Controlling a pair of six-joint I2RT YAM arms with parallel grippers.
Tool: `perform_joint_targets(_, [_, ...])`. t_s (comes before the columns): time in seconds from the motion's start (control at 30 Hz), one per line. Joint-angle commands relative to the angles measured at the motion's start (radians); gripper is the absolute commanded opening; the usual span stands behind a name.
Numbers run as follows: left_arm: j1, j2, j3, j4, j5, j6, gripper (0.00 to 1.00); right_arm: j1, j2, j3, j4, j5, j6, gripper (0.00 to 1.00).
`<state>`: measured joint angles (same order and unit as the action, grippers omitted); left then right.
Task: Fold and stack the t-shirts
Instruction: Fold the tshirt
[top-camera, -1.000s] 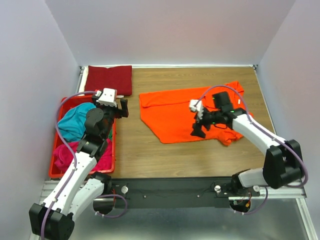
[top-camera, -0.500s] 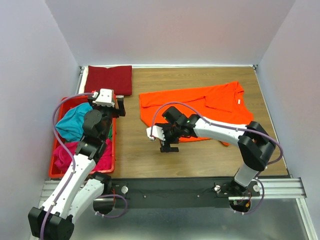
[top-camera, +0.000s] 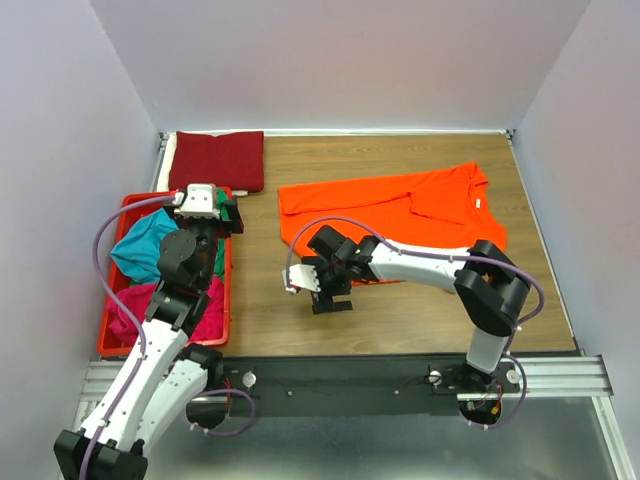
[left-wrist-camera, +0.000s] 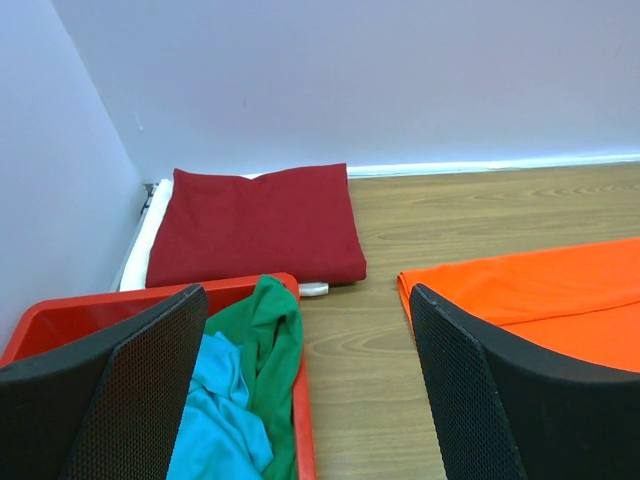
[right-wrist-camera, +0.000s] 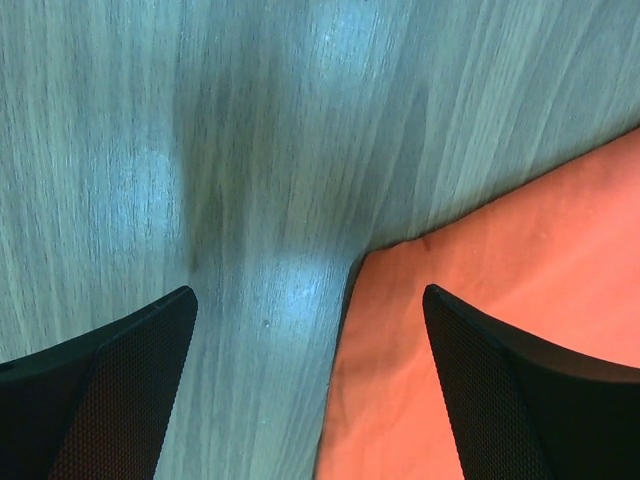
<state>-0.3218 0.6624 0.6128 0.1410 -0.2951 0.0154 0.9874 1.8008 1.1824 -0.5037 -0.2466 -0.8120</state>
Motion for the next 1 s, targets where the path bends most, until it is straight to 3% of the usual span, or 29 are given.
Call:
perform_joint_targets(0.0, [0.003, -0.015, -0.010, 0.029, -0.027, 0.003, 0.89, 0.004, 0.032, 0.043, -0.042, 0.024, -0.001, 1.00])
perform_joint_targets(0.13, [0.003, -0.017, -0.008, 0.028, -0.027, 0.004, 0.89, 0.002, 0.058, 0.069, -0.041, 0.053, 0.016, 0.99])
perform_joint_targets(0.47, [0.003, -0.033, -0.012, 0.028, -0.016, 0.003, 0.89, 0.000, 0.167, 0.166, -0.009, 0.199, 0.103, 0.74])
perform_joint_targets(0.7, [0.003, -0.038, -0.013, 0.029, -0.013, 0.001, 0.89, -0.012, 0.203, 0.186, 0.013, 0.242, 0.143, 0.44])
perform_joint_targets(0.8, [0.003, -0.041, -0.013, 0.029, -0.015, 0.003, 0.89, -0.023, 0.201, 0.189, 0.022, 0.268, 0.163, 0.21])
perform_joint_targets(0.97, [0.004, -0.041, -0.015, 0.029, -0.015, 0.003, 0.89, -0.124, 0.141, 0.242, 0.025, 0.198, 0.250, 0.10])
